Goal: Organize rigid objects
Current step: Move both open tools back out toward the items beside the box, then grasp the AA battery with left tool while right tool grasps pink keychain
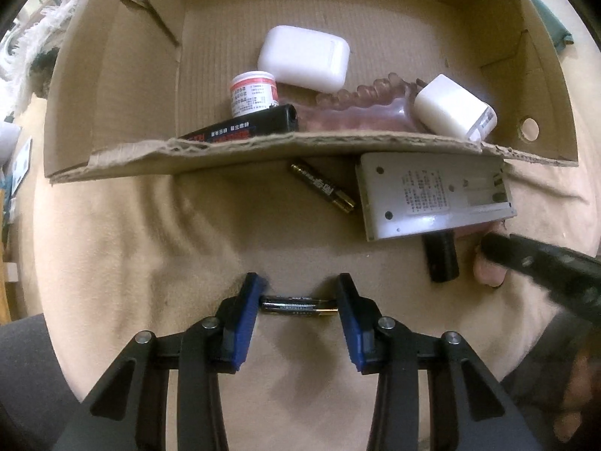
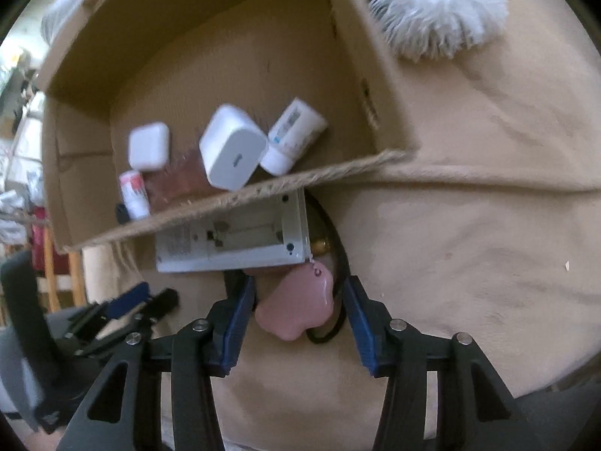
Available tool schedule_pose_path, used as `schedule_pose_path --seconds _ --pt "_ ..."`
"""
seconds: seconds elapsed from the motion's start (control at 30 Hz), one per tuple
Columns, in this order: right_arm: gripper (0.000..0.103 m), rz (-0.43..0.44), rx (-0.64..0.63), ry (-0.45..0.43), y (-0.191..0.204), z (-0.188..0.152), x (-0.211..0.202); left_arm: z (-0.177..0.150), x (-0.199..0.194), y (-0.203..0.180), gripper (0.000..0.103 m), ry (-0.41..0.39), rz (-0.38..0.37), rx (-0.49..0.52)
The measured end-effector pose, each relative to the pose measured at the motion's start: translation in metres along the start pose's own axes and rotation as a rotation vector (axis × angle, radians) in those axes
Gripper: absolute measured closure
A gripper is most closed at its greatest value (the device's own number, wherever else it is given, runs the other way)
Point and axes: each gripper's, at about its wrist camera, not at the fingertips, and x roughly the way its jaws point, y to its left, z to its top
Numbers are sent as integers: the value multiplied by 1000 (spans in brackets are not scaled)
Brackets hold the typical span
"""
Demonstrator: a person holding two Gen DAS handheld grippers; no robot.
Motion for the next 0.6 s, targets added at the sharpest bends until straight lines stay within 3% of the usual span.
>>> schedule_pose_path --seconds 0.17,0.27,0.43,0.5,0.57,0.6 --pt "50 -86 -73 30 12 -2 15 9 1 9 66 7 -15 -14" --pt "61 -122 -123 18 18 -5 16 9 1 10 66 4 -10 -9" --pt "66 -98 -153 -1 26 -12 9 6 -4 16 66 5 -17 -25" --pt "69 -90 -159 -13 30 -17 3 6 -6 20 66 9 17 -27" --pt "82 -86 -165 -19 39 -22 1 4 -8 28 66 12 25 -40" --pt "84 -85 -165 -27 40 -24 -1 4 -9 31 66 14 24 -44"
